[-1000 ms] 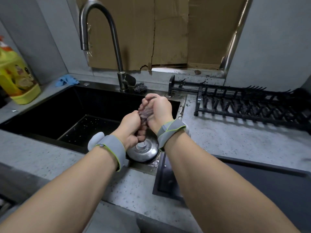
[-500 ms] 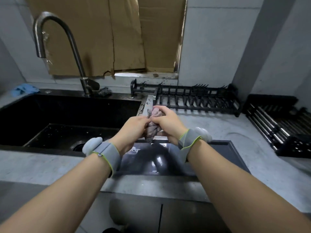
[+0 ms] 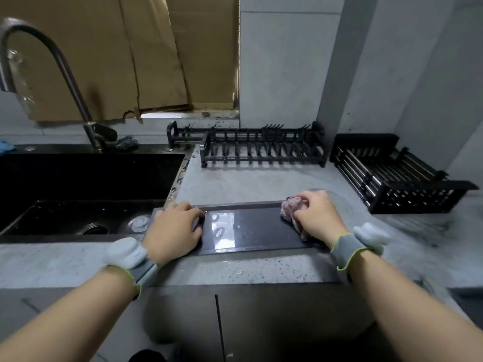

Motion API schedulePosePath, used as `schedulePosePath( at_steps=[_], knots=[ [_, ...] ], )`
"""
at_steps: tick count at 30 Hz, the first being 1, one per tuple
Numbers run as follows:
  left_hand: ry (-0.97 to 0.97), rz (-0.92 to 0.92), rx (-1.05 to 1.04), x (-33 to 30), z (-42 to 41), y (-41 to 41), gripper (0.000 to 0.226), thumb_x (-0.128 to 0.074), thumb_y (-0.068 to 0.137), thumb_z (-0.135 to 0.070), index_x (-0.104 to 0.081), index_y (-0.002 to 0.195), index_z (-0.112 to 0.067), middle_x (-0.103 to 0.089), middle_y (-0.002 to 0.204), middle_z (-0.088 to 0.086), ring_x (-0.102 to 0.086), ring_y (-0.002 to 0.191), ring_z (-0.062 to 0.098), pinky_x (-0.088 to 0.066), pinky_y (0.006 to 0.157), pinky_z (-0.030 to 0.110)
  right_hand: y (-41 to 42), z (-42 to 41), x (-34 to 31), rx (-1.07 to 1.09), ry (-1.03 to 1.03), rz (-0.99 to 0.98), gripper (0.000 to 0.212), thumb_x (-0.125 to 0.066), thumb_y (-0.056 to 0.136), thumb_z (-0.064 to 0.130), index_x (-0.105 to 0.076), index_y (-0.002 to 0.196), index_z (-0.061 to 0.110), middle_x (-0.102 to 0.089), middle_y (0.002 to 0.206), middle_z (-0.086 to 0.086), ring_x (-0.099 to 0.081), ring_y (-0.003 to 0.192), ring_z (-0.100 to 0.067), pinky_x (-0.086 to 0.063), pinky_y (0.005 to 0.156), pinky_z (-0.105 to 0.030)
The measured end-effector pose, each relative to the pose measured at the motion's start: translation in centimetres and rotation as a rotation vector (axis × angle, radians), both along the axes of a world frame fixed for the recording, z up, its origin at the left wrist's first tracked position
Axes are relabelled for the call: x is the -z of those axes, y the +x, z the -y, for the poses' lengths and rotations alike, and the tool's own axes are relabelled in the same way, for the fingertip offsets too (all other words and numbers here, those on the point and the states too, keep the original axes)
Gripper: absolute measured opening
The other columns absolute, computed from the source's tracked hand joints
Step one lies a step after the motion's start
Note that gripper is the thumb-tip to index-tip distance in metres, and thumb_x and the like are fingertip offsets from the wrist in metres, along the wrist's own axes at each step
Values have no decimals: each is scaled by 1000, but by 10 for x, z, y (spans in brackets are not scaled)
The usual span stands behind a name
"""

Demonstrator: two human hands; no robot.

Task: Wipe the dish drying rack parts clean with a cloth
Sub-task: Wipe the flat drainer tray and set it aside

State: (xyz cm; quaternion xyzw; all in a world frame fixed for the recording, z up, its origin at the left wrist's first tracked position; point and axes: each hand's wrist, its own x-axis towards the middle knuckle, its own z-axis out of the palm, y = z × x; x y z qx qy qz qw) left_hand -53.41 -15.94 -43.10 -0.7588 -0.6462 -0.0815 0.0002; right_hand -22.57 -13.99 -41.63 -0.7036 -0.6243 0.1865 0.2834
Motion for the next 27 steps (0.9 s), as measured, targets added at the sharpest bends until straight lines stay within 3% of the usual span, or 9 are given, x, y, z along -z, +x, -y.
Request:
schedulePosePath(
  at_steps=[2,7,11,15,19,21,22,25,27],
  knots=[
    [0,29,7,3,4,-1,35,-50,92,-43,-63,125,-38,-58,123,-7,-49,117,24,-44,94,42,-9,3,9,6,-10,121,30,-49,90,15,-70,110,21,-51,120,-17,-55,110,-36,-43,94,-28],
    [8,79,34,7,9,-8,63,-29,81,-59,-67,125,-35,-61,121,-10,-53,112,24,-49,91,42,-92,6,19,-142,15,122,29,-39,80,13,-61,80,33,-57,112,-14,-45,109,-33,-35,92,-27],
    [41,81,10,11,12,-9,37,-49,88,-47,-67,110,-23,-66,116,-2,-57,107,28,-48,86,40,-168,14,20,-389,27,71,23,-51,89,7,-69,96,20,-42,113,-8,-41,114,-29,-30,90,-20],
    [-7,109,2,1,14,-11,24,-59,90,-44,-59,103,-23,-65,111,-1,-56,105,25,-45,85,36,-158,7,12,-511,16,23,24,-52,87,20,-73,97,15,-57,99,-9,-56,93,-23,-43,83,-24],
    [-89,78,91,-5,16,-19,45,-60,90,-52,-59,127,-25,-59,135,-7,-52,123,20,-42,99,31,-89,20,2,-270,140,8,35,-50,86,10,-74,110,16,-58,106,-4,-59,96,-21,-49,94,-23],
    [-117,64,138,-8,19,-24,61,-59,90,-57,-54,140,-23,-47,150,-11,-45,134,16,-36,107,28,-46,39,-4,-107,151,31,30,-49,91,-1,-72,105,13,-48,103,0,-55,89,-15,-42,78,-2],
    [-127,67,159,-9,21,-26,66,-59,90,-60,-52,143,-22,-44,153,-11,-43,136,14,-33,110,27,-26,46,-2,-21,147,49,30,-47,91,-2,-71,103,12,-45,103,-2,-54,90,-18,-38,74,-1],
    [-148,75,190,-10,21,-30,80,-54,86,-71,-49,147,-20,-40,156,-9,-39,140,14,-30,114,27,-7,49,10,141,84,185,34,-44,87,1,-70,103,15,-47,110,-9,-48,109,-32,-41,95,-30],
    [-151,60,195,-9,23,-30,98,-40,75,-86,-47,148,-21,-39,157,-9,-39,139,14,-30,114,29,-33,48,16,81,54,176,33,-37,81,5,-65,82,23,-48,106,-6,-47,109,-30,-42,98,-36]
  ],
)
